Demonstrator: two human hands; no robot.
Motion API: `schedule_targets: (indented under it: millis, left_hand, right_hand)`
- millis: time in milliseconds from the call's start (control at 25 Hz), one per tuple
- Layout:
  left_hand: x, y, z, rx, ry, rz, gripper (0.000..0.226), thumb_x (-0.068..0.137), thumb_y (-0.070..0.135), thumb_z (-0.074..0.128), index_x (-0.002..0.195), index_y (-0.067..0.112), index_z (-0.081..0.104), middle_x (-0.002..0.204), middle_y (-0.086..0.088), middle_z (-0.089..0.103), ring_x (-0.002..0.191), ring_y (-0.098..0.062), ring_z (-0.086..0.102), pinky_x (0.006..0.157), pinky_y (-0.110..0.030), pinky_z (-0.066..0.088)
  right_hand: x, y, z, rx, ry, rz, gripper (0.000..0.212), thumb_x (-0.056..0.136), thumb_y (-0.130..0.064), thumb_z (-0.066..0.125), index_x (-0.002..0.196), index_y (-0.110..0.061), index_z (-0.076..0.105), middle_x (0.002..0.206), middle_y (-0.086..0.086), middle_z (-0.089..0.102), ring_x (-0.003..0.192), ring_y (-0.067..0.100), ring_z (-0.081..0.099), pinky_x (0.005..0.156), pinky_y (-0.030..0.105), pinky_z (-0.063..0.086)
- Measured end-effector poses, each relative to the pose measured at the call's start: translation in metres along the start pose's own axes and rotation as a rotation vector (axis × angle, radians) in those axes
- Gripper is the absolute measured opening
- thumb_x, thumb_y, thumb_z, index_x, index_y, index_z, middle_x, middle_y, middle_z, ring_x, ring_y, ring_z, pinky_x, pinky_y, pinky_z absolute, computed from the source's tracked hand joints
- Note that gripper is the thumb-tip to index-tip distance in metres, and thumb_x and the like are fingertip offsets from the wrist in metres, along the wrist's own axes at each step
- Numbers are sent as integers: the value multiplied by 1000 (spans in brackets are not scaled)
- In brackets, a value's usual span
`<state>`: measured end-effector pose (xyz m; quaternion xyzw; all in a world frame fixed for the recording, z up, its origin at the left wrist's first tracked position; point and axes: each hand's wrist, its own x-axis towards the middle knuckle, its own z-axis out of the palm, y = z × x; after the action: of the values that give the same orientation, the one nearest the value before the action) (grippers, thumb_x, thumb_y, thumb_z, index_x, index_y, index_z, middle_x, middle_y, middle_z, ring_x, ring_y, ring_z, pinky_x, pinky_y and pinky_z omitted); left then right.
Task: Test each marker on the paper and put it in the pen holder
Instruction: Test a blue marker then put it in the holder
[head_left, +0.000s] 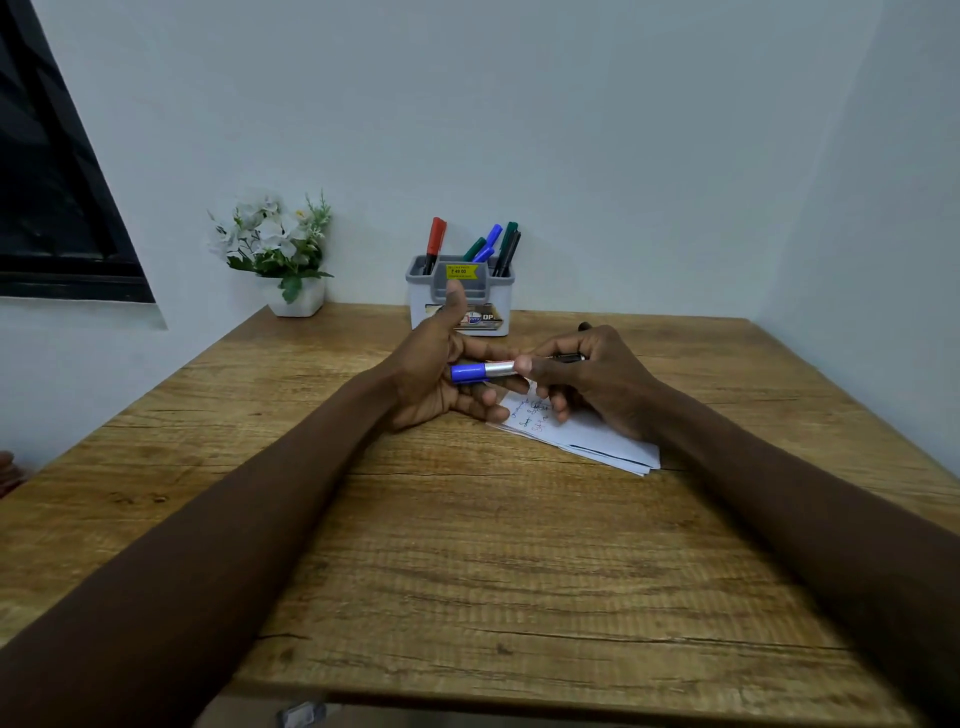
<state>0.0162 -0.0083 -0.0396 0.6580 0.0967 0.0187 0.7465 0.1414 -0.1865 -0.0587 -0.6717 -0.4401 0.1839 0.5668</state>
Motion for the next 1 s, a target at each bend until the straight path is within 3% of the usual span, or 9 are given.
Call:
schedule_targets:
  millis: [200, 440, 640, 840, 1000]
  left_hand:
    - [4, -1, 6, -52, 98, 71, 111, 89, 85, 15, 111, -10, 67, 71, -18, 65, 54, -22, 56, 49, -29, 47]
    - [2, -2, 12, -9, 178, 129, 110, 85, 89, 11, 85, -5, 68, 64, -15, 61, 46, -19, 44, 41, -20, 31]
    - [2, -2, 14, 22, 118, 116, 104, 88, 85, 10, 74, -3, 62, 58, -11, 63, 39, -14, 35, 38, -16, 23]
    - [9, -4, 5, 111, 277, 123, 84, 92, 79, 34, 74, 2, 64, 69, -17, 61, 43, -16, 45, 38, -19, 28]
    - [9, -6, -1, 131, 285, 126, 44, 96, 46, 63, 97, 3, 70, 79, -16, 69, 54, -16, 60, 43, -23, 46]
  right_hand:
    - [3, -3, 9, 10, -46, 19, 24, 93, -30, 75, 92, -7, 81, 63, 10, 66, 40, 13, 51, 43, 23, 43]
    - [3, -3, 15, -53, -27, 4, 23, 97, -24, 73, 94, -2, 79, 55, 1, 61, 38, 7, 45, 38, 17, 33]
    - [-1, -3, 12, -45, -34, 4, 24, 96, -25, 72, 92, -2, 78, 55, 1, 59, 40, 8, 41, 39, 17, 30]
    - [6, -4, 16, -88, 10, -32, 21, 93, -30, 77, 92, -9, 82, 66, 5, 71, 48, 11, 57, 46, 23, 41]
    - [10, 1, 0, -168, 126, -107, 13, 89, -27, 81, 95, -15, 84, 79, 4, 79, 62, 13, 69, 50, 29, 54]
